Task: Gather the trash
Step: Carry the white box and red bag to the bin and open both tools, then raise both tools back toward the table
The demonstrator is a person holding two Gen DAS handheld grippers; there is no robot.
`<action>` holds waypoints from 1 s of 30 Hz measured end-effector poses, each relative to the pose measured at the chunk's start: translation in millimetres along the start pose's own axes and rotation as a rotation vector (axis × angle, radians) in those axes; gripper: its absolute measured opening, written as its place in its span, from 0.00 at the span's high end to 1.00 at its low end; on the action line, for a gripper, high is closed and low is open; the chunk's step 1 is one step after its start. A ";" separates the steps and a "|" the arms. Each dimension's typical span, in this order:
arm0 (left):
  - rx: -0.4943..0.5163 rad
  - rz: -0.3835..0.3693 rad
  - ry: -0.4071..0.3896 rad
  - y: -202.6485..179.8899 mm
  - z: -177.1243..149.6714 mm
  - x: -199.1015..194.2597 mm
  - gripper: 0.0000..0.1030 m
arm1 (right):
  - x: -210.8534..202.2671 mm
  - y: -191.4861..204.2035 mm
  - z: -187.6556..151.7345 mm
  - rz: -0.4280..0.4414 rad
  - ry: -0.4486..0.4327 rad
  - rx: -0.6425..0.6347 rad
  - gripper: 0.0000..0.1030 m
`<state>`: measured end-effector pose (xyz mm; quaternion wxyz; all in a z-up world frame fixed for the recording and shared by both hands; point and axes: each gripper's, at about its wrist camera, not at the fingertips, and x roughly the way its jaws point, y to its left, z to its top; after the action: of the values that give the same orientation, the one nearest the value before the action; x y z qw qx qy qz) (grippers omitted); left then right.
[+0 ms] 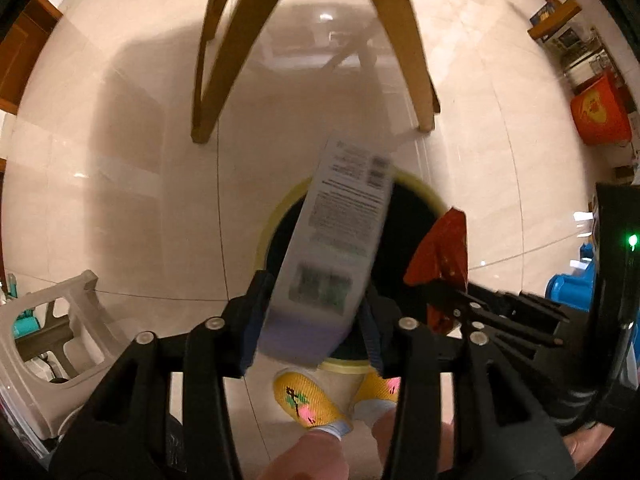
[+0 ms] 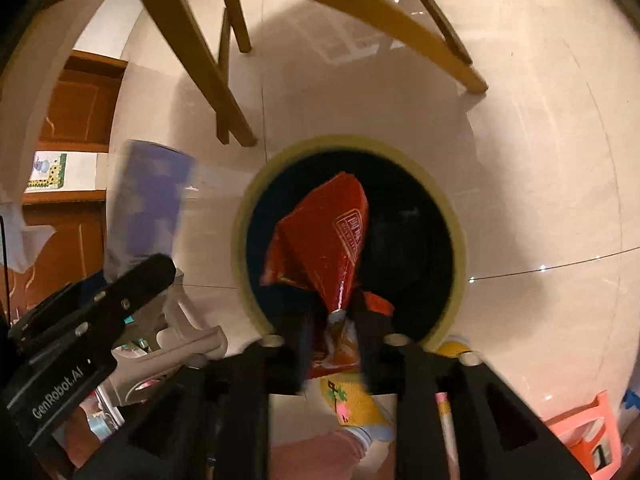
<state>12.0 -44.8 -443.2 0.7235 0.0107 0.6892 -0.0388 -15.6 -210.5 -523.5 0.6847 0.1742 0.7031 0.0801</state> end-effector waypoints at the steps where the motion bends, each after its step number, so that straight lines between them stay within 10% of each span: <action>1: -0.002 -0.001 0.003 2.0 -2.5 5.6 0.39 | 5.0 2.5 0.6 0.001 -0.004 0.003 0.54; 5: -0.015 0.000 0.006 7.2 -6.4 10.8 0.18 | 21.1 -0.5 -3.3 -0.007 -0.016 -0.003 0.38; 15: -0.057 -0.013 -0.021 30.0 -18.1 -41.0 0.18 | -53.0 33.6 -16.3 -0.042 -0.053 -0.027 0.30; 30: -0.019 -0.021 -0.174 28.3 -43.6 -277.1 0.18 | -264.4 114.6 -70.0 -0.072 -0.153 -0.054 0.29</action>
<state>-42.5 -2.1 -170.0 0.7801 -0.0067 0.6243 -0.0407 -69.0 -189.3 -232.6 0.7433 0.1359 0.6522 0.0608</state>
